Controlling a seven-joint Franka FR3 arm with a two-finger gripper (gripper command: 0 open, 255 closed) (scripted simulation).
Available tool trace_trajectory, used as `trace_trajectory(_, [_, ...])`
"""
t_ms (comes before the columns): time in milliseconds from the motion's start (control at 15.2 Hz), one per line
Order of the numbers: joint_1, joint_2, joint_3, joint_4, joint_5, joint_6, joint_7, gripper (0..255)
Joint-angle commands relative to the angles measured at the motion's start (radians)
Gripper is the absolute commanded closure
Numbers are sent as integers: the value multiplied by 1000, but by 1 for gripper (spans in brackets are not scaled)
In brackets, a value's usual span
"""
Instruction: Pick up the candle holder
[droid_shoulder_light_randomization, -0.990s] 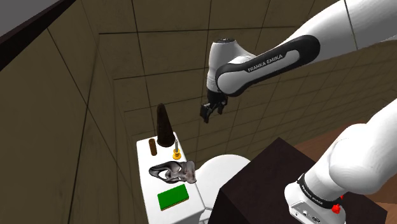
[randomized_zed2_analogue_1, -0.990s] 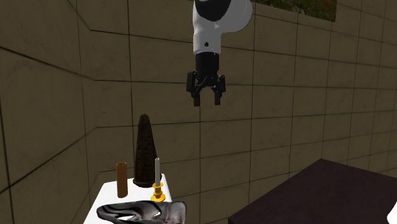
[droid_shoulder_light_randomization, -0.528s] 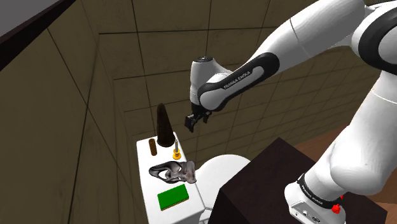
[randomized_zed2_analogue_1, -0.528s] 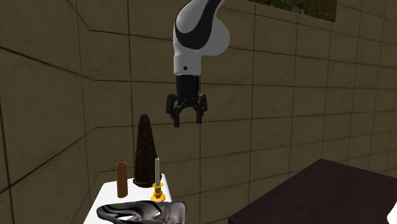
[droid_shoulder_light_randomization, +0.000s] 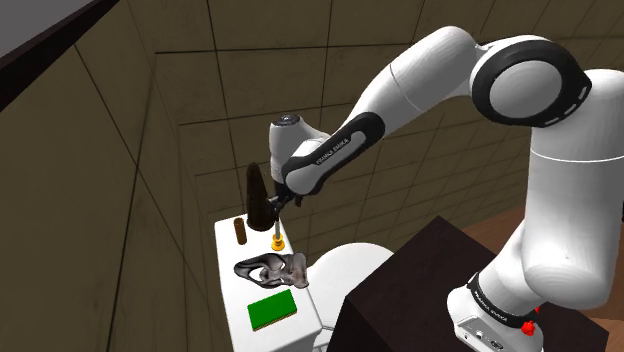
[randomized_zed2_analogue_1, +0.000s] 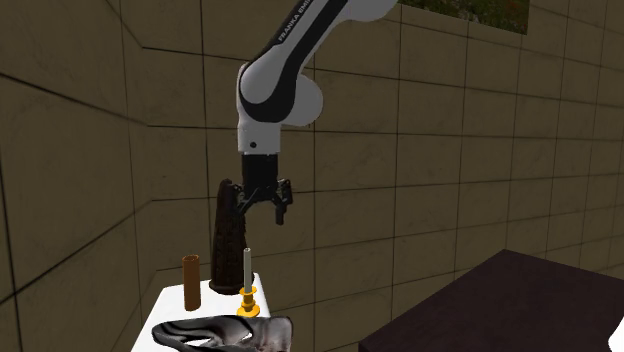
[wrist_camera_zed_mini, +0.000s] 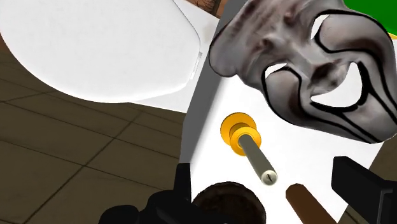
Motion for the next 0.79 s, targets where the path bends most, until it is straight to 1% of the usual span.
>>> trace_trajectory(0, [23,81,-9,74,-19,7,21,0])
trace_trajectory(66, [36,119,-14,111,-27,8,30,0])
trace_trajectory(132, [39,130,-15,122,-28,8,32,0])
trace_trajectory(594, [53,212,-34,139,-48,73,45,0])
trace_trajectory(726, [53,212,-34,139,-48,73,45,0])
